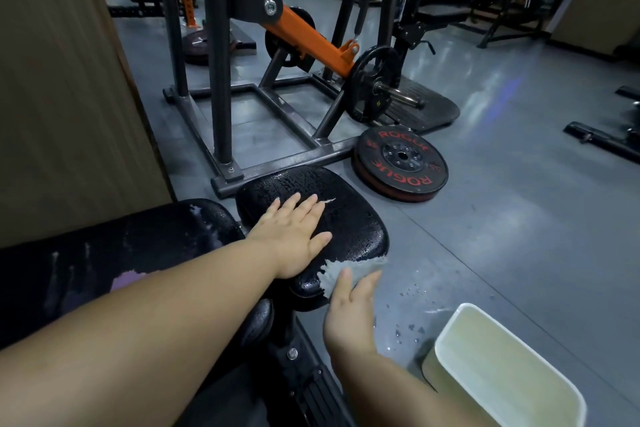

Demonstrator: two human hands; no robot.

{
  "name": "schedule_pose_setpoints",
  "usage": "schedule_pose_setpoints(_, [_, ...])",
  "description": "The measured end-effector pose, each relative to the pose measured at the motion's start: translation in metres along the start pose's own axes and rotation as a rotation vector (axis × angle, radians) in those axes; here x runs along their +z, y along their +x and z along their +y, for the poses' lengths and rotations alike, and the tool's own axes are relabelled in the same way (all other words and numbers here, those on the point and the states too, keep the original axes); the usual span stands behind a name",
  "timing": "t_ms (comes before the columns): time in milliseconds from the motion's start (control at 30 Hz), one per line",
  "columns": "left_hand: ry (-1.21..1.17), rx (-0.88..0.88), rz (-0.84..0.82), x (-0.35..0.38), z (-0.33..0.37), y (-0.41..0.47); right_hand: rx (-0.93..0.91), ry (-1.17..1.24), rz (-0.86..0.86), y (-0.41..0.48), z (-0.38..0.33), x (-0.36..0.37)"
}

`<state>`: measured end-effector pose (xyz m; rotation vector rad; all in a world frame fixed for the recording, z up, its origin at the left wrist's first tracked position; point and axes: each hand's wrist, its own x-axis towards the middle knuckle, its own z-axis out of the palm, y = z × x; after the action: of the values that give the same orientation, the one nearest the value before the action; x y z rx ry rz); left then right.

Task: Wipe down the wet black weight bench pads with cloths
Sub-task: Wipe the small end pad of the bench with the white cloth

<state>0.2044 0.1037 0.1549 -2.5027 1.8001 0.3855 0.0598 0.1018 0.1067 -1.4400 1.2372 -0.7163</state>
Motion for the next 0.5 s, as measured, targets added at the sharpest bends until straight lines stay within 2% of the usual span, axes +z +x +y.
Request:
schedule_pose_setpoints(67, [0.005,-0.002,-0.001,0.0,0.0,0.001,0.08,0.032,0.026,0.008,-0.004,0.007])
schedule_pose_setpoints(200, [0.008,-0.005,0.005,0.001,0.0,0.001,0.223,0.111,0.204,0.058,-0.019,-0.001])
schedule_pose_setpoints(367, [0.014,0.002,0.002,0.0,-0.001,0.001,0.249,0.101,0.262,0.095,-0.027,-0.015])
schedule_pose_setpoints(500, [0.007,0.006,-0.016,-0.002,-0.001,0.001,0.301,0.056,0.371,0.067,-0.02,0.013])
